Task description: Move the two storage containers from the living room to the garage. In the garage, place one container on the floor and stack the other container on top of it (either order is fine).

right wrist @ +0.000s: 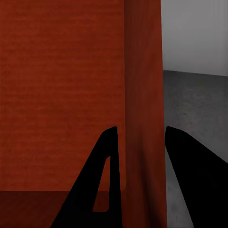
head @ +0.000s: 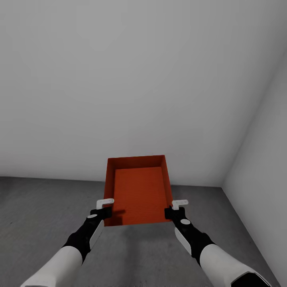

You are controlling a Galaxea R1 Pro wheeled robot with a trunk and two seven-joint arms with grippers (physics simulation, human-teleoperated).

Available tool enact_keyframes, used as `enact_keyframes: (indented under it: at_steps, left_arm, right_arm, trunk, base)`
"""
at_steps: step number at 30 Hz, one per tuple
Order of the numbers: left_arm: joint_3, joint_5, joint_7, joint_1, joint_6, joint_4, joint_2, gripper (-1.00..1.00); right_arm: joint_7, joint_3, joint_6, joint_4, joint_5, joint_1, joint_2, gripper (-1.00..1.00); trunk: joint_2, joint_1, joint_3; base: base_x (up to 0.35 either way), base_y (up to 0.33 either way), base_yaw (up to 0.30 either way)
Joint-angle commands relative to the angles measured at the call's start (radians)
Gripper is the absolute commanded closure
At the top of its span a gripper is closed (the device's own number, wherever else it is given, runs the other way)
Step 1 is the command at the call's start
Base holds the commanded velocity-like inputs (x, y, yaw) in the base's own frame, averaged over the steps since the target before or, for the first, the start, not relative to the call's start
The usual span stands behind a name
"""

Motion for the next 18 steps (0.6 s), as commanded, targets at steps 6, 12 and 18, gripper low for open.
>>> enact_keyframes:
  at_steps: [6, 12, 18]
  left_arm:
    - [0.011, -0.005, 0.009, -0.001, 0.002, -0.006, 0.001, 1.00]
    - [0.011, -0.005, 0.009, -0.001, 0.002, -0.006, 0.001, 1.00]
    - [0.011, -0.005, 0.009, -0.001, 0.002, -0.006, 0.001, 1.00]
  right_arm:
    - [-0.071, -0.011, -0.006, 0.062, -0.017, -0.001, -0.056, 1.00]
    - [-0.071, -0.011, -0.006, 0.062, -0.017, -0.001, -0.056, 1.00]
    - [-0.071, -0.011, -0.006, 0.062, -0.017, -0.001, -0.056, 1.00]
  trunk:
    - [-0.001, 0.000, -0.011]
    - [-0.001, 0.000, -0.020]
    - [-0.001, 0.000, -0.030]
  base:
    - [0.000, 0.000, 0.000]
    - [0.000, 0.000, 0.000]
    - [0.000, 0.000, 0.000]
